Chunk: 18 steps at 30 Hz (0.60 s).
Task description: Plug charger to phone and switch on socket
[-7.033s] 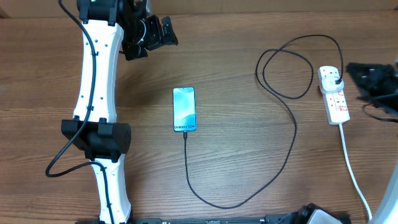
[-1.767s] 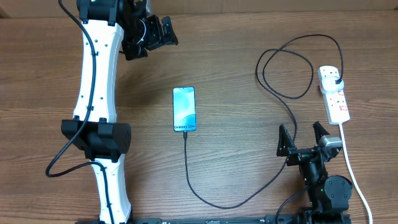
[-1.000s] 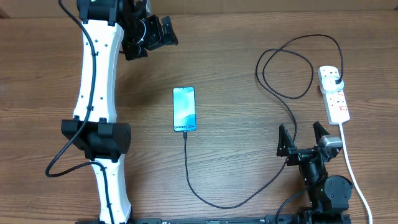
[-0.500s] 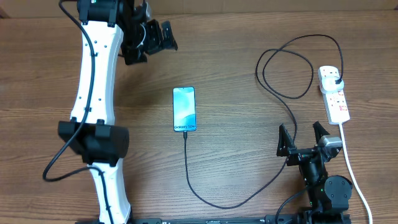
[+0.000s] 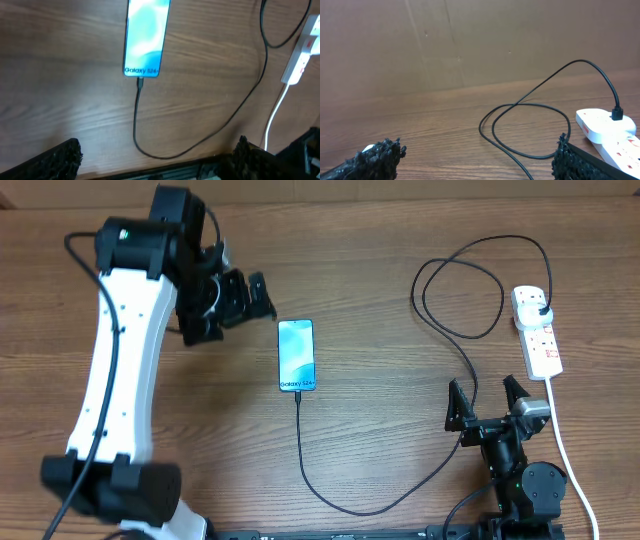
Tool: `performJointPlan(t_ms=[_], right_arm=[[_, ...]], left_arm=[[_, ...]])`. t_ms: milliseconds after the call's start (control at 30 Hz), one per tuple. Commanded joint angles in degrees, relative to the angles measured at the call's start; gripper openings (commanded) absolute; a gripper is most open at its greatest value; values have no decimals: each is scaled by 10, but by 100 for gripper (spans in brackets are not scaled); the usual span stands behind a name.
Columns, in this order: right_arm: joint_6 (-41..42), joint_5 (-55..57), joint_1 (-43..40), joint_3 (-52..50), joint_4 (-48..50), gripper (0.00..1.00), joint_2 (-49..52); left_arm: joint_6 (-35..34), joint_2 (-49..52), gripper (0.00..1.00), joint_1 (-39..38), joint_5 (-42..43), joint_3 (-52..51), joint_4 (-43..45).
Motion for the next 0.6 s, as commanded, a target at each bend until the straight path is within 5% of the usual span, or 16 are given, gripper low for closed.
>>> performJointPlan(t_ms=[0, 233, 567], right_arm=[[-1, -3, 3, -6, 2, 100, -6], [-1, -3, 3, -6, 2, 100, -6], [0, -3, 3, -6, 2, 100, -6]], left_arm=[[-8, -66, 100, -3, 6, -60, 0], [-1, -216, 100, -1, -86, -249, 66], [55, -485, 100, 4, -156, -577, 401]])
